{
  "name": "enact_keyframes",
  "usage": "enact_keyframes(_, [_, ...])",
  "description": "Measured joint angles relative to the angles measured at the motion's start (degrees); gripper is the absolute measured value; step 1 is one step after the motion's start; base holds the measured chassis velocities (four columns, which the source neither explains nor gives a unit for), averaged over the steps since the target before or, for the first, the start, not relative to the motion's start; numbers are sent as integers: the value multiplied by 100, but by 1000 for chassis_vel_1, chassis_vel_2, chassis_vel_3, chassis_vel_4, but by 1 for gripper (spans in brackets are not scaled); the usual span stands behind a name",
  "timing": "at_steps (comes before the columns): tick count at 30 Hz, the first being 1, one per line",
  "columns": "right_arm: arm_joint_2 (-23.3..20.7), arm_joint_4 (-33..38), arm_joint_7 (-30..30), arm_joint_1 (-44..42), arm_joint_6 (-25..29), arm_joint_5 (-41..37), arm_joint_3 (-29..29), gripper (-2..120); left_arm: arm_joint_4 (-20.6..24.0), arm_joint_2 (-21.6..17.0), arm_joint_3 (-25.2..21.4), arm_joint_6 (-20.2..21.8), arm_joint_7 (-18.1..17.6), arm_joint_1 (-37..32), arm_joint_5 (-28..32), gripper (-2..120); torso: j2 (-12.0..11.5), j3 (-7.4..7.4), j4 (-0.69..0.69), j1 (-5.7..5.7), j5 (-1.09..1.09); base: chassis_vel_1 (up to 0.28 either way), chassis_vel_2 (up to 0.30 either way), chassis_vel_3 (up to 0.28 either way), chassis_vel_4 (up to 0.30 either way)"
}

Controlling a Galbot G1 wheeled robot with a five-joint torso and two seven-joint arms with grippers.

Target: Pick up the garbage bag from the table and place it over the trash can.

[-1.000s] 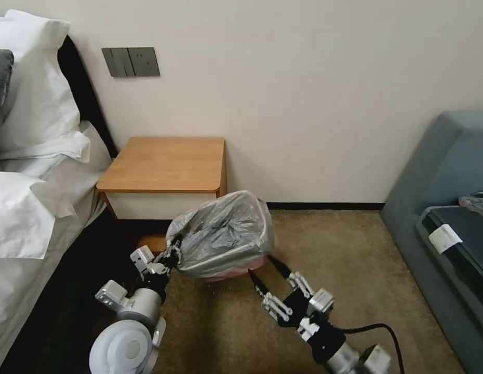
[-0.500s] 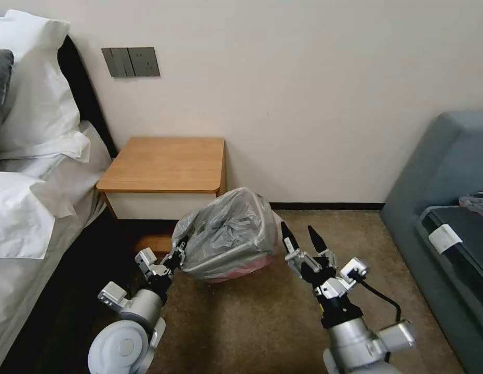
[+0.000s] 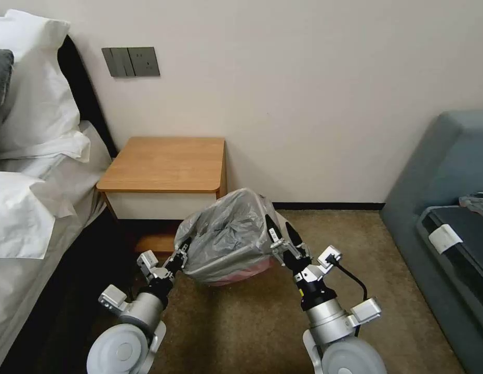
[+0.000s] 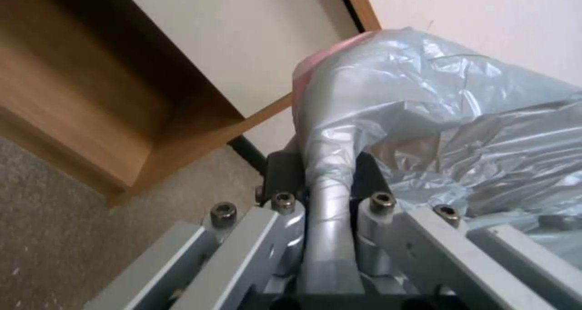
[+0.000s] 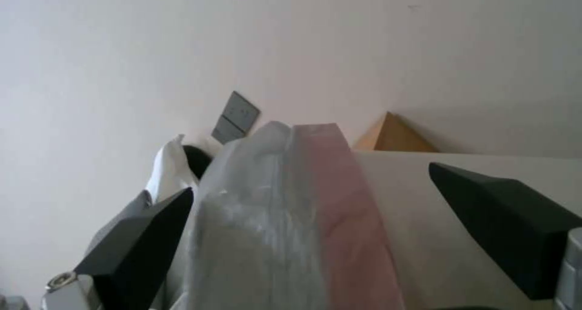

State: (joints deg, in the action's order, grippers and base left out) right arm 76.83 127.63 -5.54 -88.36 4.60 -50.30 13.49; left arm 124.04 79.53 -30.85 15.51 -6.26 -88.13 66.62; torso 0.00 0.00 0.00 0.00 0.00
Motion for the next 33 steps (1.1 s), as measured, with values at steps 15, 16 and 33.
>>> enact_keyframes(15, [73,-114,-249,2,122,30,64,82,-2,29,13,-12,7,-41,-94,4,0,0,0,0,0,0,0,0,0])
enact_keyframes(16, [117,-114,-285,-3,127,26,60,82,-11,34,13,-16,8,-41,-103,4,0,0,0,0,0,0,0,0,0])
enact_keyframes(33, [422,-280,-502,-9,194,62,73,82,-17,8,17,-38,12,-28,-117,4,0,0,0,0,0,0,0,0,0])
